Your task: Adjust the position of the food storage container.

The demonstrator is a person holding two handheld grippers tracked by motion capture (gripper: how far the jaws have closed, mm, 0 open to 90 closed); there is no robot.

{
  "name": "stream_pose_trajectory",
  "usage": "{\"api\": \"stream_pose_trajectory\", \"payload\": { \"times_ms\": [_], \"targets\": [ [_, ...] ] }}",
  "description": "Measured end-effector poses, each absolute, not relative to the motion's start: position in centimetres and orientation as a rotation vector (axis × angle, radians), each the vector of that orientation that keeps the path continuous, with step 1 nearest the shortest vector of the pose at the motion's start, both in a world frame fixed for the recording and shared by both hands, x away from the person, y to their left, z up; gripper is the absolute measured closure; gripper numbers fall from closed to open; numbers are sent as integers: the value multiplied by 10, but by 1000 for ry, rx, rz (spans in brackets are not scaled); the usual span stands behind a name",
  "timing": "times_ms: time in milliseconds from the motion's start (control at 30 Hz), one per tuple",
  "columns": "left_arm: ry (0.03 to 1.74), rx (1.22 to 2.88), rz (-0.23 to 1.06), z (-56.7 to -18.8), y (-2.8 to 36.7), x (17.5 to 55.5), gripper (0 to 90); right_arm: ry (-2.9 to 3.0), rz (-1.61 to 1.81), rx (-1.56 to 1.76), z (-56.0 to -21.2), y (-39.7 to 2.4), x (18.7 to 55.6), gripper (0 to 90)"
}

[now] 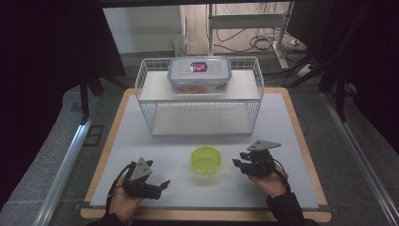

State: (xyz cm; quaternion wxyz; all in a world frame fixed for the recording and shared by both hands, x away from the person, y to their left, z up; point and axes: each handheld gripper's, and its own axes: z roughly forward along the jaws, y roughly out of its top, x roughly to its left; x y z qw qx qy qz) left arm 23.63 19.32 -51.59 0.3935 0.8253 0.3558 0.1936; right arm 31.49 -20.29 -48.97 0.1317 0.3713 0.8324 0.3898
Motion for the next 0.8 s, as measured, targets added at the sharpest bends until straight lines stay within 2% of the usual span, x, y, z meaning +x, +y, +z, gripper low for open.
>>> {"api": "stream_pose_trajectory", "payload": {
  "times_ms": [333, 633, 800],
  "targets": [
    [889, 2112, 514, -520, 191, 236, 61, 2422, 1122, 1065, -496, -214, 301, 332],
    [882, 2121, 523, -521, 191, 237, 58, 2421, 1118, 1031, -500, -215, 294, 224],
    [883, 2123, 523, -521, 190, 237, 58, 2423, 1108, 1040, -503, -216, 295, 198]
  ]
}}
